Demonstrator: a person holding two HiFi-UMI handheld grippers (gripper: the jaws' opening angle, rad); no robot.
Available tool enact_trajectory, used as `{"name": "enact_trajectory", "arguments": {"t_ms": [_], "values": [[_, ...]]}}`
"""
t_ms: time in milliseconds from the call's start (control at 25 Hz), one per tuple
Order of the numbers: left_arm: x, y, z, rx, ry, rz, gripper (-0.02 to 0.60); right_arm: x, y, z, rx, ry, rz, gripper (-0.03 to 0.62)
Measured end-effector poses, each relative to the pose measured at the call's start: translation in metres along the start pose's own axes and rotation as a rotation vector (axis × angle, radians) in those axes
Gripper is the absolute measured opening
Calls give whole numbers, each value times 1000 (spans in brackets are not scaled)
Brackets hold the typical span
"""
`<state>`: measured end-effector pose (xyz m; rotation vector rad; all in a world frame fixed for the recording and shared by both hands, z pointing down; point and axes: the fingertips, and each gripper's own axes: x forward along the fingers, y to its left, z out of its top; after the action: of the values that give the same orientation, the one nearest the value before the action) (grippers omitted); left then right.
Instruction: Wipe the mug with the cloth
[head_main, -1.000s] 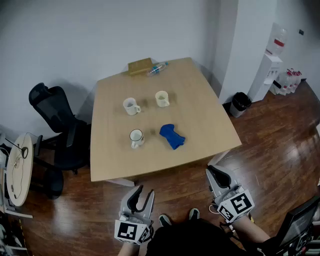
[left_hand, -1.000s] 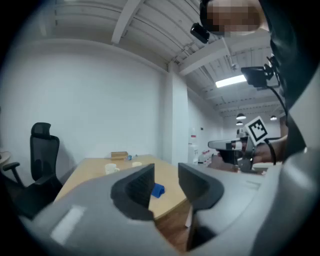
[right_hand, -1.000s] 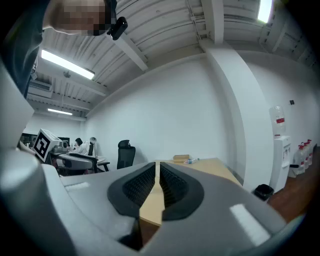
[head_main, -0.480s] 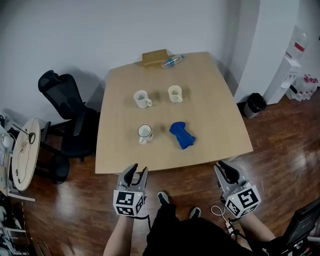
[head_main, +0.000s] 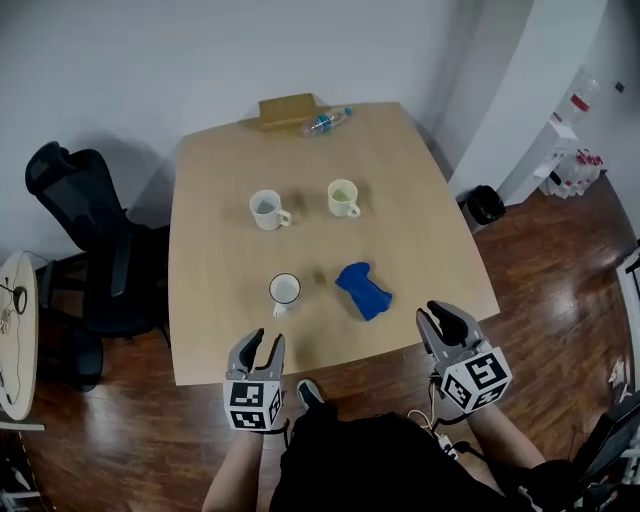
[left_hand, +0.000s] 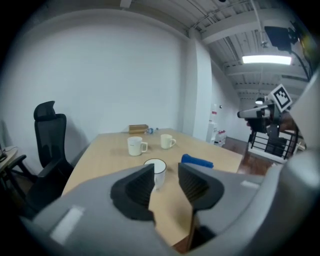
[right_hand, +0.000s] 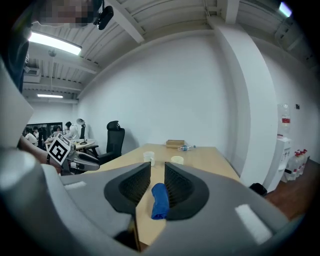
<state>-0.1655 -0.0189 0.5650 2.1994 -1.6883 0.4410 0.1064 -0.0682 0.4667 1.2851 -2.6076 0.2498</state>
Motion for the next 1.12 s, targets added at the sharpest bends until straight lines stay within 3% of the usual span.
{"name": "enact_trajectory", "arguments": {"t_ms": [240, 480, 640, 800, 1000, 1120], "values": [[31, 20, -14, 0, 73, -39, 150, 61, 11, -29, -35, 136, 22, 122], [76, 34, -53, 85, 230, -5, 150, 132, -2, -132, -108, 475, 67, 192], [100, 39, -80, 82, 370, -1, 150, 164, -5, -182, -142, 675, 108, 262], [115, 43, -92, 86, 441, -15, 152, 188, -6, -195, -220, 745, 108, 268], [123, 42, -94, 118, 450, -7, 147, 199, -7, -211, -245, 796, 107, 263], [126, 42, -94, 121, 428, 6, 74, 200, -7, -218, -246, 805, 111, 258]]}}
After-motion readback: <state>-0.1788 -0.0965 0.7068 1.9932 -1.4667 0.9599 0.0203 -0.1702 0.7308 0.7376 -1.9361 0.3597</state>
